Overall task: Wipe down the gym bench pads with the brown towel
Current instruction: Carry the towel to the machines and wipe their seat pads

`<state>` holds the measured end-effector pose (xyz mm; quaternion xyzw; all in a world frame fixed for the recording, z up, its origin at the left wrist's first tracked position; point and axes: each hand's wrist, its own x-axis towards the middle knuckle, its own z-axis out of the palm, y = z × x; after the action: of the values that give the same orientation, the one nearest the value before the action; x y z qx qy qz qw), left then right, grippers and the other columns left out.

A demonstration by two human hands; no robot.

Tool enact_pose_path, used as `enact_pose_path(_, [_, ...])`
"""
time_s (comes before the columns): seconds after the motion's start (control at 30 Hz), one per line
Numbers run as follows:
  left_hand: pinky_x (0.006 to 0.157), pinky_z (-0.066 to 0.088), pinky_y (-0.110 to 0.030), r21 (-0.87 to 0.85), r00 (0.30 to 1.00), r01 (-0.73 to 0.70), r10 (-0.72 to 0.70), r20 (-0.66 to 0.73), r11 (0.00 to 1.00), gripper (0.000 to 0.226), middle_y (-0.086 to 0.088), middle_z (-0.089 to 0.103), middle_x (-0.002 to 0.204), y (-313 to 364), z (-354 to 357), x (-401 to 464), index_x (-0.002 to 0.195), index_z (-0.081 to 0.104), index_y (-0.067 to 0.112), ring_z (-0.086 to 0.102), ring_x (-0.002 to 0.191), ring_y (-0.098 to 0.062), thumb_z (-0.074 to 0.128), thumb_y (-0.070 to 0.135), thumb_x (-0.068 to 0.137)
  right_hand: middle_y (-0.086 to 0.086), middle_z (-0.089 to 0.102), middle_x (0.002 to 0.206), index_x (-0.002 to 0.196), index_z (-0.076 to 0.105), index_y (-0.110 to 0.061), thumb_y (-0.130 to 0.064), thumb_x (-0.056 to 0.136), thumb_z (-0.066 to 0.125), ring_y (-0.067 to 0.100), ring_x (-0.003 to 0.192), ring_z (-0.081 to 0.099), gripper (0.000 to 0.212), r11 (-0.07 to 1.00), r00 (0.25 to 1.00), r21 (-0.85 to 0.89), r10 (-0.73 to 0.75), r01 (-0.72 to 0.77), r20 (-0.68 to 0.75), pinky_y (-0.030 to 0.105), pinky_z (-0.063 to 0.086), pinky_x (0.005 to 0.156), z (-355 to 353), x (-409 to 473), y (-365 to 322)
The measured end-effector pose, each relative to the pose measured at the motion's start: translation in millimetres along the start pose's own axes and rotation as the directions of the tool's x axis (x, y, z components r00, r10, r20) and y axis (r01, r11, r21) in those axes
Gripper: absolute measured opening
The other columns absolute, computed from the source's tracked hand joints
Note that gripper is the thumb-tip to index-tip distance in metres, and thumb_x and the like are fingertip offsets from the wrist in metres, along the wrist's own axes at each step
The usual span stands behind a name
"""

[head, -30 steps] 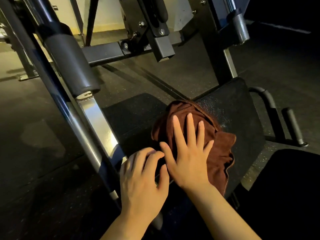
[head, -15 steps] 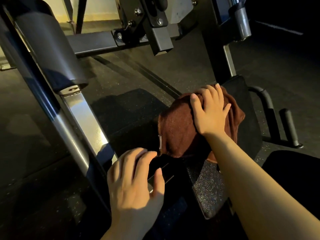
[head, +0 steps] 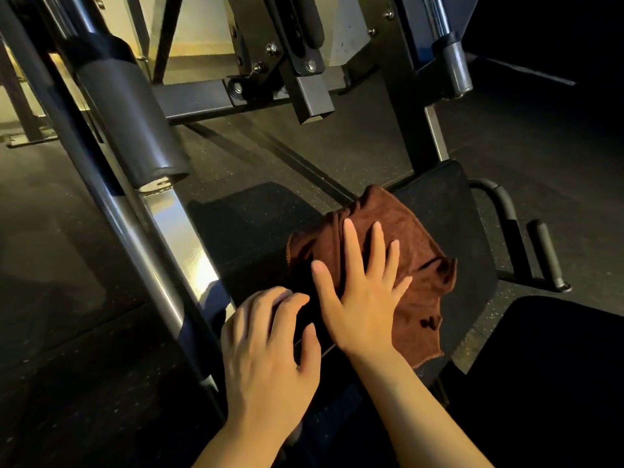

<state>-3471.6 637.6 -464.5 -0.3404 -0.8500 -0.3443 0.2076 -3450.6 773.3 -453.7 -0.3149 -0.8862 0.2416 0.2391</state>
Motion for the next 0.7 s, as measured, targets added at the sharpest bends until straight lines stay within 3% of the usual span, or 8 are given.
enact_pose_path(0.1, [0.086,0.048,-0.044,-0.026,1.000,-0.014,0.014,0.001,1.000,0.033,0.000,0.060,0.119,1,-1,0,0.117,0.060,0.024,0.059,0.109,-0.025,0.052,0.034,0.086,-0.020,-0.009,0.162,0.148,0.012,-0.058,-0.081,0.082,0.036,0.017,0.149,-0.020,0.074,0.986,0.993,0.116,0.121,-0.120,-0.001,0.067,-0.012,0.111,-8,29,-12])
enact_pose_path(0.2, [0.086,0.048,-0.047,-0.014,1.000,-0.013,0.013,-0.015,1.000,0.035,-0.003,0.061,0.119,-2,3,2,0.116,0.063,0.021,0.060,0.109,-0.029,0.054,0.033,0.085,-0.020,-0.003,0.163,0.148,0.020,-0.054,-0.067,0.094,0.037,0.015,0.150,-0.014,0.059,0.933,0.951,0.208,0.309,-0.295,-0.035,0.070,-0.006,0.112,-18,70,-6])
enact_pose_path(0.33, [0.096,0.040,-0.045,-0.045,0.999,-0.003,0.000,-0.052,0.999,0.035,-0.004,0.060,0.120,0,5,1,0.115,0.067,0.019,0.056,0.116,-0.029,0.054,0.033,0.085,-0.017,-0.004,0.164,0.151,0.016,-0.052,-0.063,0.097,0.033,0.020,0.151,-0.011,0.058,0.915,0.923,0.178,0.378,-0.362,-0.065,0.073,-0.003,0.111,-29,110,26])
enact_pose_path(0.47, [0.093,0.041,-0.043,-0.053,0.992,0.014,-0.021,-0.122,0.998,0.032,-0.006,0.064,0.114,4,7,4,0.105,0.074,0.014,0.056,0.113,-0.025,0.055,0.031,0.085,-0.015,-0.004,0.165,0.151,0.014,-0.052,-0.064,0.096,0.034,0.020,0.152,-0.008,0.060,0.903,0.903,0.161,0.417,-0.398,-0.106,0.072,-0.002,0.110,-38,141,48])
enact_pose_path(0.7, [0.092,0.040,-0.046,-0.027,0.998,-0.043,0.041,-0.050,0.999,0.032,-0.004,0.063,0.117,-1,11,1,0.111,0.067,0.022,0.056,0.113,-0.027,0.055,0.032,0.084,-0.009,-0.003,0.166,0.154,0.008,-0.047,-0.065,0.095,0.033,0.024,0.152,-0.006,0.067,0.841,0.845,0.189,0.529,-0.507,-0.085,0.070,-0.004,0.113,-36,146,45])
